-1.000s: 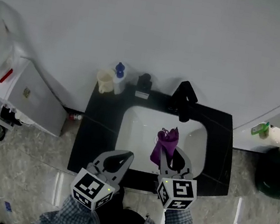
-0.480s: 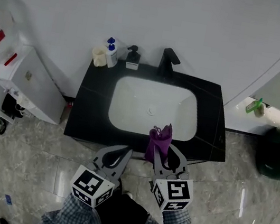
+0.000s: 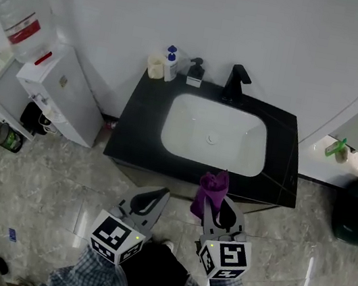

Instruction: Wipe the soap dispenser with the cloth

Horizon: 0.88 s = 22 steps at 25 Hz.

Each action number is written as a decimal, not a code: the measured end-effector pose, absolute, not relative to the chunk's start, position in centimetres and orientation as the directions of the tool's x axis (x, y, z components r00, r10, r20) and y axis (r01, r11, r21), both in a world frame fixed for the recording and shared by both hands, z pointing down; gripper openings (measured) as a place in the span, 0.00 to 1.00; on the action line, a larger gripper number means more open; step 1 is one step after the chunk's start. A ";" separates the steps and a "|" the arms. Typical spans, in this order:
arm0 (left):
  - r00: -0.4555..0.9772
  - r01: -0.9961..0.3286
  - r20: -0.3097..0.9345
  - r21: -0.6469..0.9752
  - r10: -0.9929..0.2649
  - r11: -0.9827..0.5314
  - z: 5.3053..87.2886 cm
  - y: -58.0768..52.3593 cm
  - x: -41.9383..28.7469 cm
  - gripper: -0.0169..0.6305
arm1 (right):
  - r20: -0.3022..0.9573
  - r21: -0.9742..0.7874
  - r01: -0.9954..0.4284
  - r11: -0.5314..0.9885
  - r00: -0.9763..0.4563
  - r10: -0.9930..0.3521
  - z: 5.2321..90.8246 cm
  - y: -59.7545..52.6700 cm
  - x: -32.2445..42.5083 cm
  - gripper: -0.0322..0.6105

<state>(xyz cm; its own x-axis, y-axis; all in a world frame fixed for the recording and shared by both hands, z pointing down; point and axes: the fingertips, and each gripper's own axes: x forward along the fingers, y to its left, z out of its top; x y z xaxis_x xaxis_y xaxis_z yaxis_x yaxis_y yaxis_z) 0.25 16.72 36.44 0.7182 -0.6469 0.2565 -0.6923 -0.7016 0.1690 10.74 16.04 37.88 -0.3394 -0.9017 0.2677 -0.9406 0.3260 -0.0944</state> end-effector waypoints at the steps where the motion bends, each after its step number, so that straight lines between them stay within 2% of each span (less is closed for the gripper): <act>1: 0.716 -0.695 0.255 0.168 -0.650 -0.699 36.2 16.7 -0.1 0.04 | 0.265 -0.089 -0.939 0.331 -0.343 -0.901 37.6 16.0 10.4 0.19; 22: 0.739 -0.670 0.237 0.172 -0.630 -0.722 35.1 14.9 -3.8 0.04 | 0.239 -0.097 -0.935 0.341 -0.354 -0.904 35.7 13.3 5.1 0.19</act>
